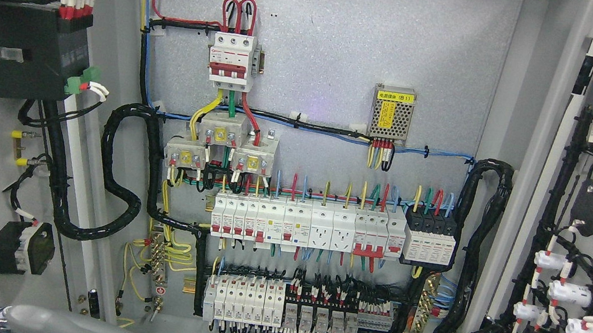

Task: Open door with both hands

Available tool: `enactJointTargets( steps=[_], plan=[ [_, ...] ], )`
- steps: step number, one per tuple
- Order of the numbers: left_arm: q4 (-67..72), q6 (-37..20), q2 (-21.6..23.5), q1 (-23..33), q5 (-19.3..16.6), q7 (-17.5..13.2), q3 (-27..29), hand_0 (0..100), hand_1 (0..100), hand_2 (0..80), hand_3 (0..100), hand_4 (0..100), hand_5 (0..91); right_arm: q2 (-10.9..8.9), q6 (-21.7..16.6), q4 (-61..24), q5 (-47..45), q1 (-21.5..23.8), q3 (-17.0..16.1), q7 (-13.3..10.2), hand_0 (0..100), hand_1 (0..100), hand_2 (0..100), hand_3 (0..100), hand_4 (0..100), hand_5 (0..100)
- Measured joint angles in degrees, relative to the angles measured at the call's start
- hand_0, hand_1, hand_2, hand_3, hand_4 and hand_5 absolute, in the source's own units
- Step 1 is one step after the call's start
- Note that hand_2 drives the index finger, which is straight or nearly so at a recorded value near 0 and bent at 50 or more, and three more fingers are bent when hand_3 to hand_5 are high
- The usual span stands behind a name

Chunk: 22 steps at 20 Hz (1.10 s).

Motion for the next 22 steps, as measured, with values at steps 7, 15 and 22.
enactJointTargets(
  steps=[7, 15, 22],
  plan=[
    [0.0, 0.0, 0.0, 0.0, 0.0, 0.0, 0.0, 29, 0, 2.6, 3, 4, 0.0, 0.0, 0.0, 0.6, -0.1, -0.8, 0.7, 0.0, 22, 0, 0, 0, 0, 0],
    [0.0, 0.0, 0.0, 0.0, 0.1, 0.1, 0.0, 30, 0, 2.7, 3, 4, 0.0, 0.0, 0.0, 1.2, -0.1, -1.2, 1.8, 0.0, 22, 0, 0, 0, 0, 0],
    [0.0, 0.0, 0.0, 0.0, 0.0, -2.8, 0.0, 30, 0, 2.7, 3, 4, 0.0, -0.03, -0.1, 1.8, -0.1, -1.9, 2.4, -0.1, 22, 0, 0, 0, 0, 0]
  ],
)
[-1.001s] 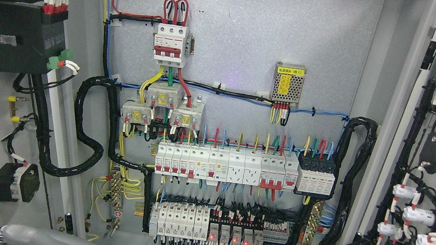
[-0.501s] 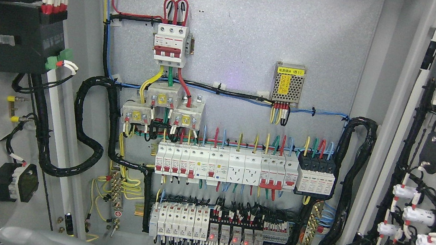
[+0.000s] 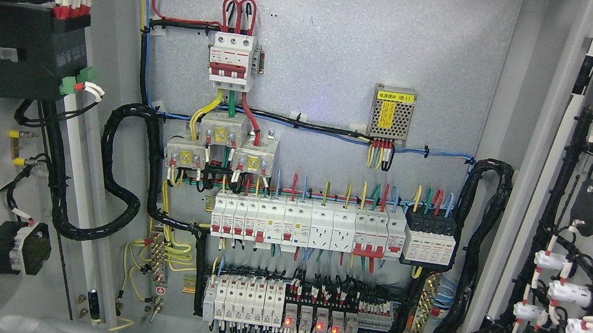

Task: Open door with both hands

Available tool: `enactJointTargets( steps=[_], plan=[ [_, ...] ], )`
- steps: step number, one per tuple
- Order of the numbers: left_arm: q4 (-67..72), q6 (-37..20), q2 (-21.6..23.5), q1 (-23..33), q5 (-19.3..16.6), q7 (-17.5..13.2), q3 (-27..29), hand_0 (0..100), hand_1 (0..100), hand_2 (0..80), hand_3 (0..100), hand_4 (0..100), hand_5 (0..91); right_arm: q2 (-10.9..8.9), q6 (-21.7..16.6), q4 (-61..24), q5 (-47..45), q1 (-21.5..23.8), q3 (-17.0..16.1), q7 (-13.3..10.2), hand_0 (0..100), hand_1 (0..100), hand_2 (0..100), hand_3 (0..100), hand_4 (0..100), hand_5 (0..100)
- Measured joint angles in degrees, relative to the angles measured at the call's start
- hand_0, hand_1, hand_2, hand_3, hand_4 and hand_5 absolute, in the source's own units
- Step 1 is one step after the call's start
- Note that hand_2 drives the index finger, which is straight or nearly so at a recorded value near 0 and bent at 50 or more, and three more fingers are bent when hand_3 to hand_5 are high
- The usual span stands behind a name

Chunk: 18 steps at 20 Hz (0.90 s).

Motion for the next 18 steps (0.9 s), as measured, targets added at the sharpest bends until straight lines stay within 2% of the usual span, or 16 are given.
enactJointTargets(
  steps=[10, 18],
  plan=[
    [0.0, 0.0, 0.0, 0.0, 0.0, -4.5, 0.0, 30, 0, 2.7, 3, 4, 0.0, 0.0, -1.4, 0.0, 0.2, 0.3, 0.1, 0.4, 22, 0, 0, 0, 0, 0],
    [0.0, -1.0, 0.0, 0.0, 0.0, -5.3, 0.0, 30, 0, 2.7, 3, 4, 0.0, 0.01, -3.2, -1.1, 0.6, 2.9, -2.5, 0.7, 22, 0, 0, 0, 0, 0]
  ],
)
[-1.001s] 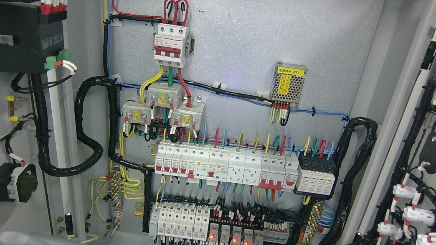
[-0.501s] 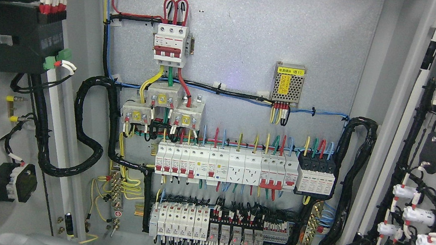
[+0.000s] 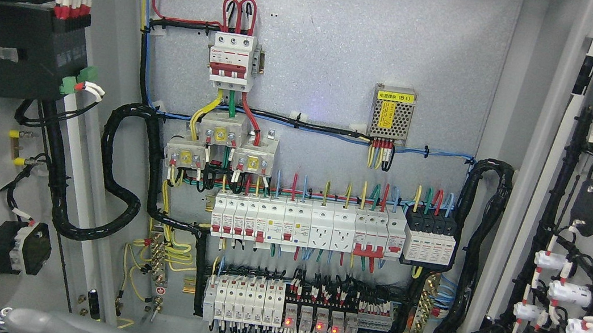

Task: Open door with both hands

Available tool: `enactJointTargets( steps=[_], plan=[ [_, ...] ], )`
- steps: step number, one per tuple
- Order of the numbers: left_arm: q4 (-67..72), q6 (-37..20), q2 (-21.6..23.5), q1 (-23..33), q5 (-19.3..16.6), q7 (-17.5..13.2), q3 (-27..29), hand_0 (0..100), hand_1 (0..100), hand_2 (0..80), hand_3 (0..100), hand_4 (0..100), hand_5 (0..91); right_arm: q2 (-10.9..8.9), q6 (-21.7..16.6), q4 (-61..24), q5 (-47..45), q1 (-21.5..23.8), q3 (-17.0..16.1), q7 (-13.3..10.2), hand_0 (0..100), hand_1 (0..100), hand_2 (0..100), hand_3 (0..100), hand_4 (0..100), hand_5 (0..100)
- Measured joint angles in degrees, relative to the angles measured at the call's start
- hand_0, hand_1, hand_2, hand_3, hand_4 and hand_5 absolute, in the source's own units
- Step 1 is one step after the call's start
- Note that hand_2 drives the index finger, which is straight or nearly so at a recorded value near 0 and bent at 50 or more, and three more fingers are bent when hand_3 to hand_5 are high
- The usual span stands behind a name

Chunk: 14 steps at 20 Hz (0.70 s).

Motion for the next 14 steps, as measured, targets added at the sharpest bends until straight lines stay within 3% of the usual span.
enactJointTargets(
  steps=[8, 14],
  plan=[
    [-2.1, -1.5, 0.5, 1.3, 0.0, -0.1, 0.0, 30, 0, 2.6, 3, 4, 0.0, 0.0, -0.3, -3.1, 0.4, 5.8, -4.0, 0.1, 22, 0, 0, 0, 0, 0],
    [-10.2, -4.7, 1.9, 5.1, -0.1, -0.1, 0.0, 30, 0, 2.6, 3, 4, 0.0, 0.0, -2.1, -6.3, 5.5, 13.3, -7.5, 0.3, 22, 0, 0, 0, 0, 0]
  ],
)
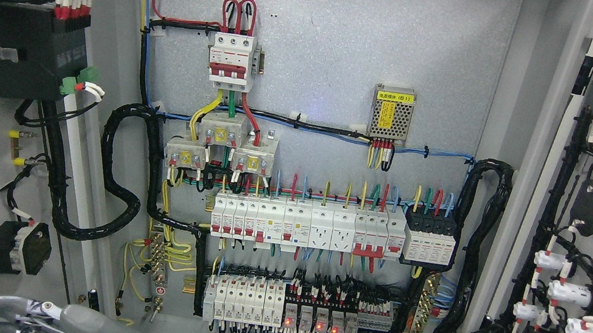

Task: Open door with both hands

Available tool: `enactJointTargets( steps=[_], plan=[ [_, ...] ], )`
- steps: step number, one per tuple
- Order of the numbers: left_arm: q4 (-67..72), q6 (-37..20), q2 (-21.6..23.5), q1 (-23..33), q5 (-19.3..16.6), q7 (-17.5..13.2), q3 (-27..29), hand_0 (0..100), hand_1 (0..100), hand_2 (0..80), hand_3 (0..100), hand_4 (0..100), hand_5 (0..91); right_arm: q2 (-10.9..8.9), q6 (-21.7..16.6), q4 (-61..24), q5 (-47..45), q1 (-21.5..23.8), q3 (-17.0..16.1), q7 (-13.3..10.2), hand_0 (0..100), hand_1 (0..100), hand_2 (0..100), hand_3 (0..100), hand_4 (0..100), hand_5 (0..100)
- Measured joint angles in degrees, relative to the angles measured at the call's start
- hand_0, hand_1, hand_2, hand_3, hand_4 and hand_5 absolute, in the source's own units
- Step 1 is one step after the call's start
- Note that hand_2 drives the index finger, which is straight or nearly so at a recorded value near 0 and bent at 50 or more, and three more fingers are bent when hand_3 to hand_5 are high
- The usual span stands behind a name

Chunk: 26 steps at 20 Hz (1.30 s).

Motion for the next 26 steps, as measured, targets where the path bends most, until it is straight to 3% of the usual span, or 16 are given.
enactJointTargets(
  steps=[4, 8, 20, 26],
  plan=[
    [-9.7, -1.4, 1.0, 4.1, 0.0, -2.1, 0.0, 30, 0, 2.6, 3, 4, 0.0, -0.59, -3.2, -3.0, 3.3, 6.1, -2.6, -0.1, 22, 0, 0, 0, 0, 0],
    [-21.1, -1.7, 2.1, 8.5, 0.0, -10.1, 0.0, 29, 0, 2.8, 3, 4, 0.0, -2.52, -8.0, -5.8, 7.2, 12.3, -5.7, -0.2, 22, 0, 0, 0, 0, 0],
    [-59.1, -1.7, 5.5, 19.3, 0.1, -20.1, -0.3, 30, 0, 2.7, 3, 4, 0.0, -14.38, -31.7, -10.7, 18.9, 33.4, -13.1, -0.3, 22, 0, 0, 0, 0, 0],
    [-74.6, -4.3, 7.4, 20.9, 0.2, -23.7, -0.5, 30, 0, 2.7, 3, 4, 0.0, -18.71, -37.8, -10.2, 21.8, 42.9, -17.0, -0.7, 22, 0, 0, 0, 0, 0]
  ],
)
